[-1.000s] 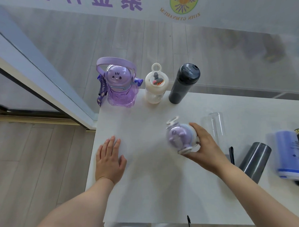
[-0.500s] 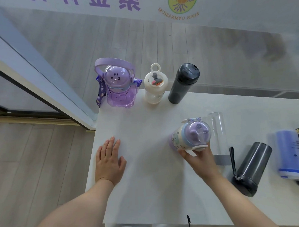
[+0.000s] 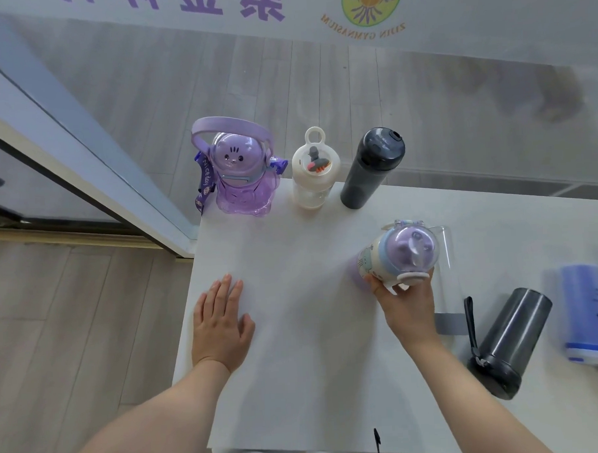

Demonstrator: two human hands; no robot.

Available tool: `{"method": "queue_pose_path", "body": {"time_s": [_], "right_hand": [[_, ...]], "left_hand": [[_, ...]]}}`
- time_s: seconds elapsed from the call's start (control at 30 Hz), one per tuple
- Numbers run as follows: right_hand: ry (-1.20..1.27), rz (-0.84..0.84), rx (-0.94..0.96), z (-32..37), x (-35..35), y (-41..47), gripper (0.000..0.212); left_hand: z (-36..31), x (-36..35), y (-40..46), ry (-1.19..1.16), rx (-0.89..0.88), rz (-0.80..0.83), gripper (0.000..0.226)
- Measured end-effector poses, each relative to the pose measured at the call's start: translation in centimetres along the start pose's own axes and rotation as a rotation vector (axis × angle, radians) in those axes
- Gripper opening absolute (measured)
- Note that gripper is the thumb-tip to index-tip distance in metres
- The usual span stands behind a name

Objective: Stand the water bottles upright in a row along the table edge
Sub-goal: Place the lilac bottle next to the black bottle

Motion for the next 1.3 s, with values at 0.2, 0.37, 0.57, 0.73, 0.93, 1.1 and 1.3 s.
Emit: {"method": "queue_pose_path", "body": {"time_s": [0.2,0.37,0.57,0.73,0.93,1.1,1.3], "right_hand": [[0.029,-0.103,0.098,2.2,0.9,2.7,0.071],[0.005,-0.183,0.118,2.9,1.6,5.8,0.066],[0.005,-0.218,0.146,3.9,2.0,9.4,0.062],[0.022,-0.221,0.162,4.7,2.1,12.2,0.067],[0.043,-0.242,0.139,5.7,2.0,14.1,0.073],[0.079,-0.259,0.137,6.1,1.8,14.7,0.075],[0.084,-0.258,0.156,6.2,1.7,14.8,0.076]], "left_hand": [[0.0,0.1,0.0,0.001,-0.004,0.006,0.063],[-0.2,0.2,0.0,-0.002,-0.001,0.002,0.062],[-0.1,0.2,0.1,-0.010,-0.002,0.003,0.062],[-0.1,0.1,0.2,0.004,0.000,0.007,0.063],[0.0,0.1,0.2,0.002,0.002,0.000,0.063],[0.0,0.0,0.2,0.000,-0.001,-0.006,0.063],[0.1,0.0,0.1,0.005,-0.002,-0.007,0.063]]}}
Point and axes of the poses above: each hand's wrist, its own y-axis towards the middle knuckle, its own x-axis out of the back of the hand, z = x × y, the point moved 3 cm from there along y, towards the middle knuckle, and after that the axes turned 9 degrees about -y, right-handed, at the moved point
